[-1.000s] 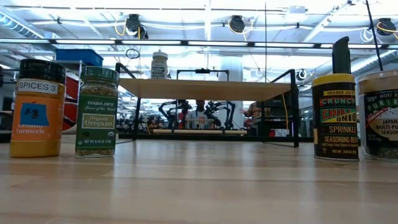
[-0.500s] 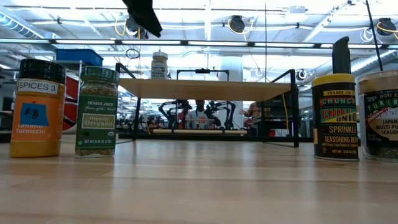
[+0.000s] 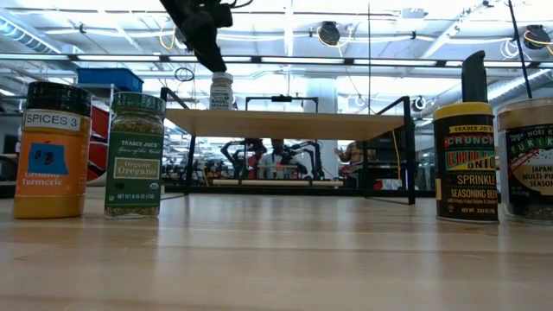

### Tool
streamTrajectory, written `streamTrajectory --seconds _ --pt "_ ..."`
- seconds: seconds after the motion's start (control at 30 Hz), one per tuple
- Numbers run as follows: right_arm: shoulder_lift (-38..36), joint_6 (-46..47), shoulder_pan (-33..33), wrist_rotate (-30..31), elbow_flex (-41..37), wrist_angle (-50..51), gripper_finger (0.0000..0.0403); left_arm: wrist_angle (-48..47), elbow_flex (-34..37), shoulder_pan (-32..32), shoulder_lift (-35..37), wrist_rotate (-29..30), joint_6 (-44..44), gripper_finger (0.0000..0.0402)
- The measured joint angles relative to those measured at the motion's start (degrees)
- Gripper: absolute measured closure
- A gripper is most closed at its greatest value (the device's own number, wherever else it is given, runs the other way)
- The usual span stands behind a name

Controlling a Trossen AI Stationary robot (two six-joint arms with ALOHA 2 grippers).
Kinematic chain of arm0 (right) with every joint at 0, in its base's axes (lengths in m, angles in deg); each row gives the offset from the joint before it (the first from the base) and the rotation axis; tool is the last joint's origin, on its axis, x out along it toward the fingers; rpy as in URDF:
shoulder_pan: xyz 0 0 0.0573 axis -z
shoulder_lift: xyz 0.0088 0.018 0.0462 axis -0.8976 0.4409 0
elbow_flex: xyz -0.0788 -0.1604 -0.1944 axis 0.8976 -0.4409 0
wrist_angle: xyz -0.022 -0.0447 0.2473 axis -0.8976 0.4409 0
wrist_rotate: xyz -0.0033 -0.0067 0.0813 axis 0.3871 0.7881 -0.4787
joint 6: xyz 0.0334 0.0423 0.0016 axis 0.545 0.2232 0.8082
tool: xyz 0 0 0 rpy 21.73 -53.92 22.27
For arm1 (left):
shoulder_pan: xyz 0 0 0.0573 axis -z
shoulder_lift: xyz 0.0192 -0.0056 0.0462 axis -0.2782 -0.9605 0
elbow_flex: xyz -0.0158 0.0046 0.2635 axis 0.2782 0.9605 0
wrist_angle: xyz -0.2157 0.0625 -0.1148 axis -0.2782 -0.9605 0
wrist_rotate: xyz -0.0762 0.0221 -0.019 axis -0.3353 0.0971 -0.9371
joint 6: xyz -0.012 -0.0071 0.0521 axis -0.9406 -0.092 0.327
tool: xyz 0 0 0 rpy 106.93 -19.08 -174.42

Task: Shelf spices
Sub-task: Remove the white seasoning bottle from the shelf

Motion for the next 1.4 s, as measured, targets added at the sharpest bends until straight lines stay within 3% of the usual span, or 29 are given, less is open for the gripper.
streamTrajectory --seconds 0.53,0.97,1.4 --pt "0.0 0.0 -0.1 -0.3 0.0 -1.3 0.0403 -1.9 0.0 -3.9 -3.0 -9.1 2.4 0.0011" --pt "0.0 -0.4 -0.1 -1.0 0.0 -1.3 0.0403 -2.5 0.0 -3.8 -3.6 -9.3 2.4 0.0122" --pt "0.0 -1.3 -0.1 -1.0 0.0 -1.5 0.0403 -2.5 0.0 -3.5 -5.2 -8.8 2.0 0.0193"
